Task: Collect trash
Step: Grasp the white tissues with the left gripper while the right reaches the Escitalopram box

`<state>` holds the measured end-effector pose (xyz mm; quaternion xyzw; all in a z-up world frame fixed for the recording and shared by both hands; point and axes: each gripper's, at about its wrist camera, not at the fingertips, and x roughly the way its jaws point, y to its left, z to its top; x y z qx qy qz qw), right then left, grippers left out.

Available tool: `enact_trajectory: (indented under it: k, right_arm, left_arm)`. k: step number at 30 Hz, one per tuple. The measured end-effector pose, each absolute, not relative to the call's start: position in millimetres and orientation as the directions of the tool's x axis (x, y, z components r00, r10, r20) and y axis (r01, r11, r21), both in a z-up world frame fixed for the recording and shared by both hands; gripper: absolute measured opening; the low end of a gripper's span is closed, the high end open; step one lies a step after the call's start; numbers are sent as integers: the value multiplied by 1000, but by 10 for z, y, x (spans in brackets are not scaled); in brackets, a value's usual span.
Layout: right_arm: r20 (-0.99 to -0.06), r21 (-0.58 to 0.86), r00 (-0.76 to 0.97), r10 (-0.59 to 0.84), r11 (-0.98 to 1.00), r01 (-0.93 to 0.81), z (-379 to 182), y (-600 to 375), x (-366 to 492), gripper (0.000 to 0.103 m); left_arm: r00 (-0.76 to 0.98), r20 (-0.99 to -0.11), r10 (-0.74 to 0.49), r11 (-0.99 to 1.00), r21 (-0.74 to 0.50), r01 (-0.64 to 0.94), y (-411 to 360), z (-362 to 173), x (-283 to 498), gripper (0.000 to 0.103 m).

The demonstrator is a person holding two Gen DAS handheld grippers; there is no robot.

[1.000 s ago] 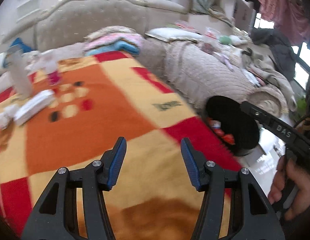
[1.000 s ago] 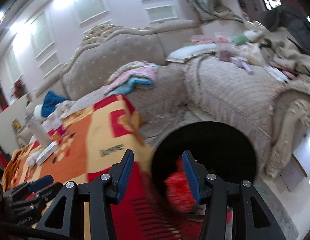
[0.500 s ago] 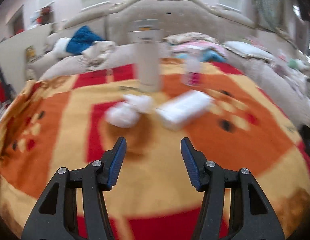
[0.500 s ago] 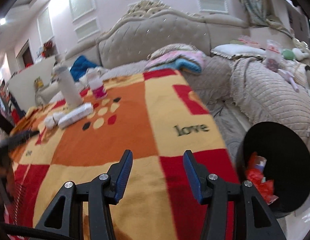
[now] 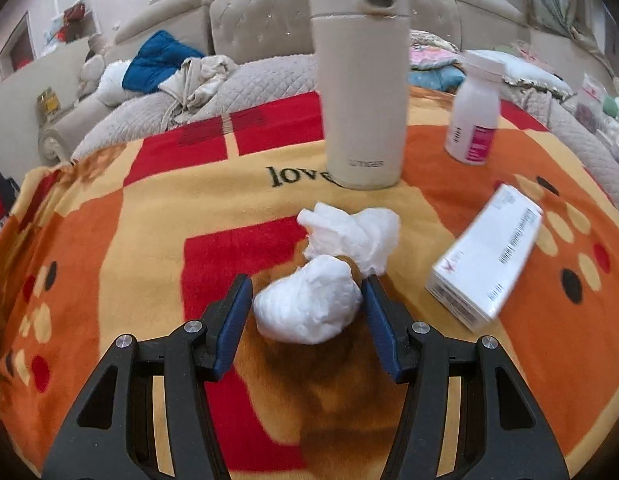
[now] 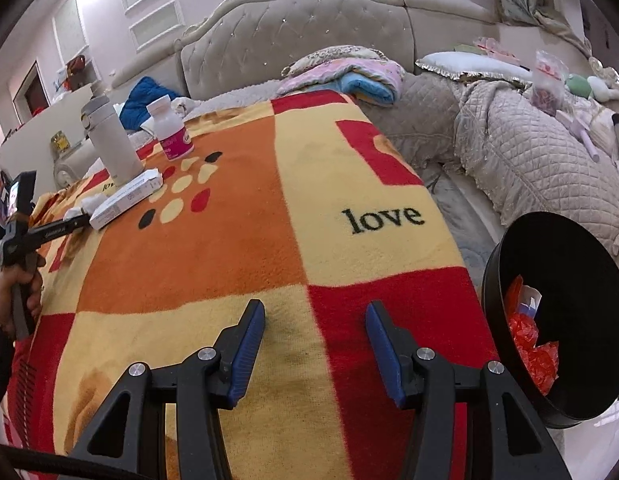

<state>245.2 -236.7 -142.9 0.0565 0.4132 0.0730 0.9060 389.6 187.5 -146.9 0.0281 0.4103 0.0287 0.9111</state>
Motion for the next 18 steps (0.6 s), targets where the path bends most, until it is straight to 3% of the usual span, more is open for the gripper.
enact_trajectory:
  k: [1, 3, 5, 8, 15, 18]
  right_arm:
    - [-741, 163, 647, 179, 983, -85, -1427, -2365, 2457, 50]
    - [-743, 163, 645, 177, 983, -82, -1430, -2367, 2461, 50]
    - [-743, 159, 646, 174, 984, -82, -1428, -2358, 2470, 50]
    - [-740, 162, 650, 173, 984, -77, -1422, -2361, 2467, 50]
    - [-720, 144, 682, 127, 989, -33, -1346, -2367, 2400, 50]
    - [-712, 221, 674, 199, 974, -54, -1208, -2183, 2433, 51]
  left_arm:
    - [651, -757, 62, 998, 58, -27, 1897, -1481, 3922, 54]
    - [655, -754, 46, 999, 41, -23, 1903, -1468, 3900, 34]
    - [662, -748, 37, 999, 36, -14, 1878, -1427, 3792, 26]
    - [676, -737, 18, 1000, 15, -10, 1819, -1337, 3451, 25]
    - [699, -703, 136, 991, 88, -104, 1664, -1226, 2260, 26]
    - [681, -708, 185, 980, 82, -181, 1791, -1342, 2102, 26]
